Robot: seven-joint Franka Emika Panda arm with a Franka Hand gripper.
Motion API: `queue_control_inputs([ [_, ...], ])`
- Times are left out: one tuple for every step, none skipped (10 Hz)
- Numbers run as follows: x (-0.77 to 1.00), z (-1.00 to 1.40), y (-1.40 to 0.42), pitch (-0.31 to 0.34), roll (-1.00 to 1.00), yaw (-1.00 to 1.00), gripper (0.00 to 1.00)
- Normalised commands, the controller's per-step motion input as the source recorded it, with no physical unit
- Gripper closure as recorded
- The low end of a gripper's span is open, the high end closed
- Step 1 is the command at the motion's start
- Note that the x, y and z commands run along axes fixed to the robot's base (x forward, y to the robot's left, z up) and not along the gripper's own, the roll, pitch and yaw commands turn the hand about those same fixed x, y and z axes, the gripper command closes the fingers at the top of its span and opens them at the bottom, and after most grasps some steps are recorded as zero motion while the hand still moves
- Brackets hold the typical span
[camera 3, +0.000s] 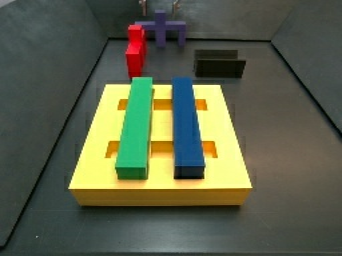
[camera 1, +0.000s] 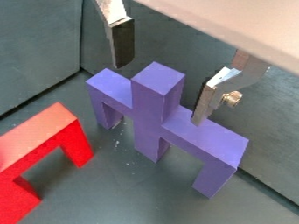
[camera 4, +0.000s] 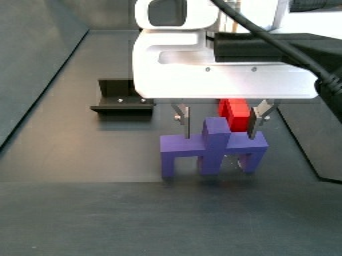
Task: Pick up the purple object. Move up. Move to above the board. Insert the purple object.
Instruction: Pick up the purple object.
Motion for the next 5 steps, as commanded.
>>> queue_control_inputs([
  [0.07,-0.12,-0.03,0.0,0.0,0.13,0.0],
  [0.05,-0.08,-0.02,0.0,0.0,0.15,0.0],
  [0.03,-0.02,-0.02,-0.001,0.0,0.1,0.0],
  [-0.04,0.0,0.0,0.0,0.0,0.0,0.0],
  [-0.23,-0.02,0.0,-0.064,0.0,0.0,0.0],
])
